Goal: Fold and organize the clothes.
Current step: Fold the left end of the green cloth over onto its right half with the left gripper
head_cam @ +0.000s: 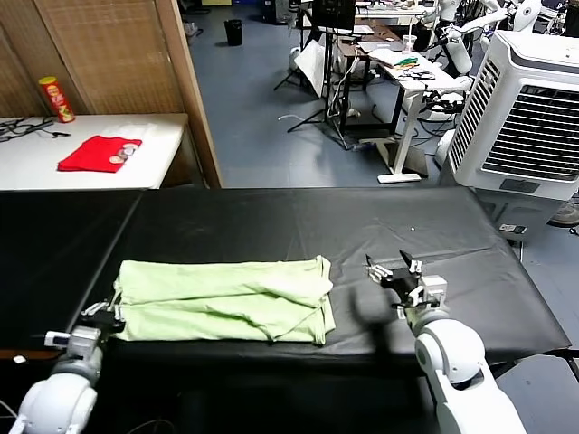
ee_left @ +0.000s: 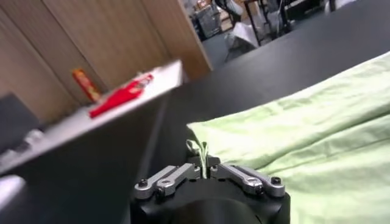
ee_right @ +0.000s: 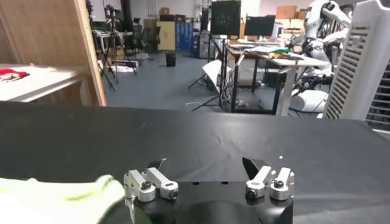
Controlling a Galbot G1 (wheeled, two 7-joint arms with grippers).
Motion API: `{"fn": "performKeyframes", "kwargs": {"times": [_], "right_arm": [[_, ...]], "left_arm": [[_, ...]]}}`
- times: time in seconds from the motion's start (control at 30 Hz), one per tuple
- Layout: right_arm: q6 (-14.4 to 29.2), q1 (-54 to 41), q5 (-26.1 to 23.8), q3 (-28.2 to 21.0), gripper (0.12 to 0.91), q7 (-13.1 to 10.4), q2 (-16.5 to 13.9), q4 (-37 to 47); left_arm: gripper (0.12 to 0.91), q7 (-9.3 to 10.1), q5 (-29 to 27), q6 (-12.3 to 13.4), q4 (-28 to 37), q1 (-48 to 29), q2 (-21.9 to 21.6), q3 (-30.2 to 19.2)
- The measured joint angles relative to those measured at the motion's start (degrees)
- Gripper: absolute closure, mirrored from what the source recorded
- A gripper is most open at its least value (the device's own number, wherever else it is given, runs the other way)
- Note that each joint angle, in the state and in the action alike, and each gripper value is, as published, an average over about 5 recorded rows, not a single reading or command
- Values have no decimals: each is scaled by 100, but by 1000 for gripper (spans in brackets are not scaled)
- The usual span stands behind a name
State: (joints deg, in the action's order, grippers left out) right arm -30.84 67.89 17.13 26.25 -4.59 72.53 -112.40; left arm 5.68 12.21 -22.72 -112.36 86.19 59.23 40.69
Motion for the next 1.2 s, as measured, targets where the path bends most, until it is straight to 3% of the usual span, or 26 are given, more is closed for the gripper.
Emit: {"fn": "performKeyframes", "kwargs": {"times": [0.27,0.5,0.87,1.2], "right_arm": [[107,252,-211,183,227,13,75,-24],[115,418,-357,327,227,13,172,-36],[126,461,-436,377,227,34,262,8],[218,467,-474,283,227,218,228,29]], "left_arm": [[867,583,1468,-752,-941,-359,656,-1022],[867,776,2481,-836,-1046,-775,1497,-2110],[867,875,2658,-852,-821,-1228,2171,-3005],[867,781,2021,-594,-447,-1374,2503,-3164]]}}
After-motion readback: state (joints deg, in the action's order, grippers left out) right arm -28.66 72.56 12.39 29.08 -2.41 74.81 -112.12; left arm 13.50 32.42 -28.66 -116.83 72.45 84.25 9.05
